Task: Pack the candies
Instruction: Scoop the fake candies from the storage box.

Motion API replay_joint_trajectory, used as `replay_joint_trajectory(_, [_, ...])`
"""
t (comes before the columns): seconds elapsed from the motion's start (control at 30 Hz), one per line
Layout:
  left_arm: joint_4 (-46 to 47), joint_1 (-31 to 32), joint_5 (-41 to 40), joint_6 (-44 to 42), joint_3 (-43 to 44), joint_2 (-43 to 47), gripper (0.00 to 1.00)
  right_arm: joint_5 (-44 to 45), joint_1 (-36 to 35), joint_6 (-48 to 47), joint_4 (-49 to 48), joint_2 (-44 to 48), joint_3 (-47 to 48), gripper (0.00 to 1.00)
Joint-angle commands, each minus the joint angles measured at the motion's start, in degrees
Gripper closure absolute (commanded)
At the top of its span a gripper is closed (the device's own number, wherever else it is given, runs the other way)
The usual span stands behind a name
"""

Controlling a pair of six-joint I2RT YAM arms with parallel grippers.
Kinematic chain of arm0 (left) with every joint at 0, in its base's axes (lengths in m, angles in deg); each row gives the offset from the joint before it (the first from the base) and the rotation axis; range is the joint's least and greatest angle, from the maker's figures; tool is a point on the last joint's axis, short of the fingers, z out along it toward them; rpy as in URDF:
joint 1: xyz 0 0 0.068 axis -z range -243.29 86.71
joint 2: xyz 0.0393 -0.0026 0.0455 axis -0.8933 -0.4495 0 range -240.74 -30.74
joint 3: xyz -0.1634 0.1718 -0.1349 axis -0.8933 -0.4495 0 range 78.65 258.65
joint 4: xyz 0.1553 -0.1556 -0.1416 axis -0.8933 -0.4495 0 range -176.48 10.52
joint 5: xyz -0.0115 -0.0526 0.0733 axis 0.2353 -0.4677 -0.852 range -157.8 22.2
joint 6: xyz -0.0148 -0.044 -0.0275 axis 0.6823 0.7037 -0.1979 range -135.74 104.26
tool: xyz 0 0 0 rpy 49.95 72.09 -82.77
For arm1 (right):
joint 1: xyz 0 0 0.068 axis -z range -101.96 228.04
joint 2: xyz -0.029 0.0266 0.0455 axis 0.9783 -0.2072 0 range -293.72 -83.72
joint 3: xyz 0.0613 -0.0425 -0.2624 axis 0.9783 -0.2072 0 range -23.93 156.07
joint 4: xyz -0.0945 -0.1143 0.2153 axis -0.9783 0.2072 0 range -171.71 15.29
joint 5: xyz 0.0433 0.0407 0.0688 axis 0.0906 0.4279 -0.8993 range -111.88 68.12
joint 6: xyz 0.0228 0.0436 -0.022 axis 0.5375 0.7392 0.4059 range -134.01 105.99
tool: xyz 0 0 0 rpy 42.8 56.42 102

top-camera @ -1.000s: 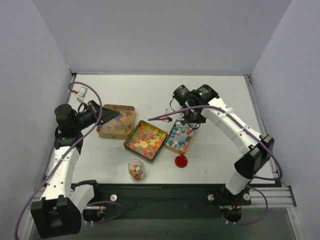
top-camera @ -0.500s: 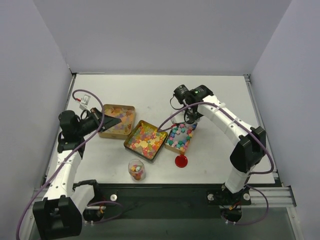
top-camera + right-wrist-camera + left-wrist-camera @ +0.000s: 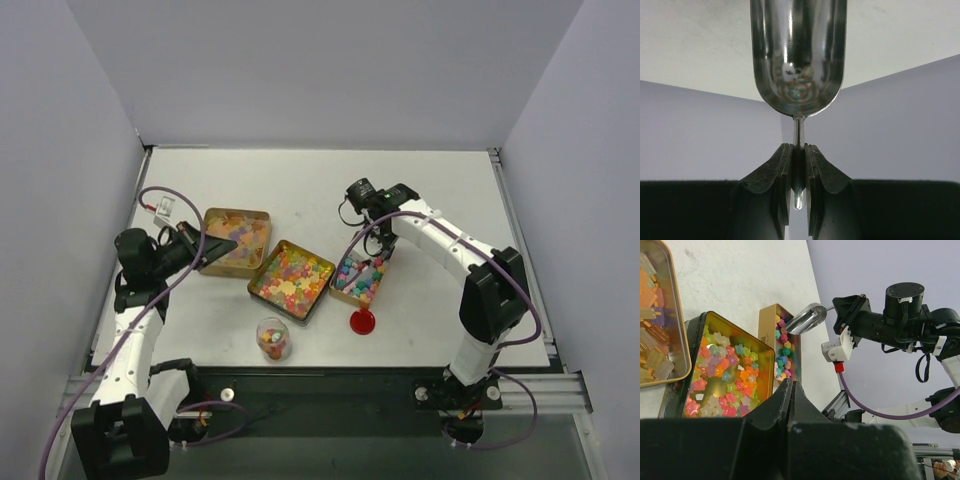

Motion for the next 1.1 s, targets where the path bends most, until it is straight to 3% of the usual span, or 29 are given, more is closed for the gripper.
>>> replay_joint_trajectory(0.0, [1.91,-0.96,-0.68,-0.98,-0.28,1.67,0.97,2.71,1.34,-9.71,-2.07,-0.19,-1.02,1.0])
replay_joint_trajectory(0.17, [1.73,-2.1,-1.03,-0.28,-1.16,2.11,0.97,2.09,1.61,-16.66,-5.06,1.13,-5.85,1.0])
replay_joint_trajectory(0.53, [1.2,-3.33,-2.08,0.52,-2.13,2.99,0.97,-0.89,0.55,-21.59,-7.7,4.29,-12.18,1.0])
replay_joint_trajectory(0.9, [1.73,-4.04,-3.05,0.69,-2.39,2.02,0.97,-5.03,-4.8,-16.41,-5.6,8.34,-16.4,1.0])
replay_joint_trajectory(1.07, [1.91,-4.3,-3.14,0.96,-2.3,1.84,0.97,-4.67,-7.62,-8.79,-4.1,7.11,-15.79,1.0])
